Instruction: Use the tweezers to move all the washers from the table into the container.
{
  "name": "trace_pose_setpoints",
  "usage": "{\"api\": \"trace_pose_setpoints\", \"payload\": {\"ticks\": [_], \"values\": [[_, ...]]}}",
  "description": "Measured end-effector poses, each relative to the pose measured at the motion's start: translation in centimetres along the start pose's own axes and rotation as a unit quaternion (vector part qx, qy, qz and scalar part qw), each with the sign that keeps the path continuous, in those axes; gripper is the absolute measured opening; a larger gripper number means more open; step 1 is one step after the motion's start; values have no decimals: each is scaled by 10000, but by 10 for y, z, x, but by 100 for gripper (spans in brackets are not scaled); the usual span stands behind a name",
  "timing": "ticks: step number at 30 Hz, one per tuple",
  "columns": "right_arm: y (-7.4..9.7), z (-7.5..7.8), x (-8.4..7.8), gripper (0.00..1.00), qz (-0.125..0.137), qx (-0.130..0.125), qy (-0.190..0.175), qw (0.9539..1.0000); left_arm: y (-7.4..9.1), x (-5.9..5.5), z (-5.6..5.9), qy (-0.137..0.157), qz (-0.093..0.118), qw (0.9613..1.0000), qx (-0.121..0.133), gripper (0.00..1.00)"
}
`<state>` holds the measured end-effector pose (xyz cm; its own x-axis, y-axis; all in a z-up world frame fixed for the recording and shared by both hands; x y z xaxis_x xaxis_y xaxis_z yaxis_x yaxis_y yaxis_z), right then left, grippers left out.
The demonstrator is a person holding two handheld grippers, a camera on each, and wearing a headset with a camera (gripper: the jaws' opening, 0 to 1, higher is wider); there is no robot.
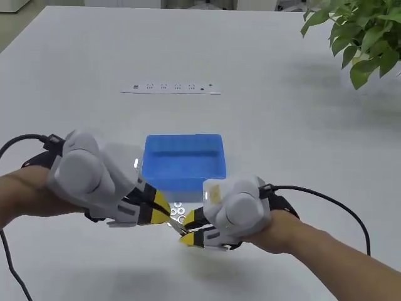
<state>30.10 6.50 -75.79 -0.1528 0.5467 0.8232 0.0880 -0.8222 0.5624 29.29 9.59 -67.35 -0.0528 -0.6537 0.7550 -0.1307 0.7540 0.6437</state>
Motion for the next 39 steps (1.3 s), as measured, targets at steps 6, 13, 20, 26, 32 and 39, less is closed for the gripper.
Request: {"api": "trace_pose_setpoints", "payload": {"ticks": [6, 13, 20, 26, 32, 39], "values": [[-2, -2, 1, 12, 83, -15, -64, 9999, -5, 7, 0, 1, 143, 9999, -13, 6], [1, -1, -1, 12, 124, -45, -108, 9999, -13, 13, -1, 1, 488, 9988, 70, 6], [2, -2, -2, 12, 143, -74, -138, 9998, -18, 12, -1, 24, 696, 9976, 56, 6], [3, -1, -1, 13, 187, -95, -142, 9997, -18, 13, -1, 80, 749, 9972, 4, 6], [4, 0, 0, 17, 191, -119, -118, 9997, -17, 12, -1, 99, 688, 9976, -25, 6], [10, 5, 1, 24, 244, -255, -257, 9990, -14, 10, -3, 80, 614, 9981, -60, 6]]}}
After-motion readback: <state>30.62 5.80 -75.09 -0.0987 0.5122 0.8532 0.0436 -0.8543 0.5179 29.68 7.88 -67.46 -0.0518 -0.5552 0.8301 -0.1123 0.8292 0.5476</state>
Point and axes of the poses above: the centre of the closed fingertips' face, and the gripper's own axes: y roughly backward along the fingers, z roughly to its right, x roughly out of its top, the point moved 3 cm from there along y, roughly backward along the fingers, and after that the axes turned 9 degrees about z, right-handed, at the moved point
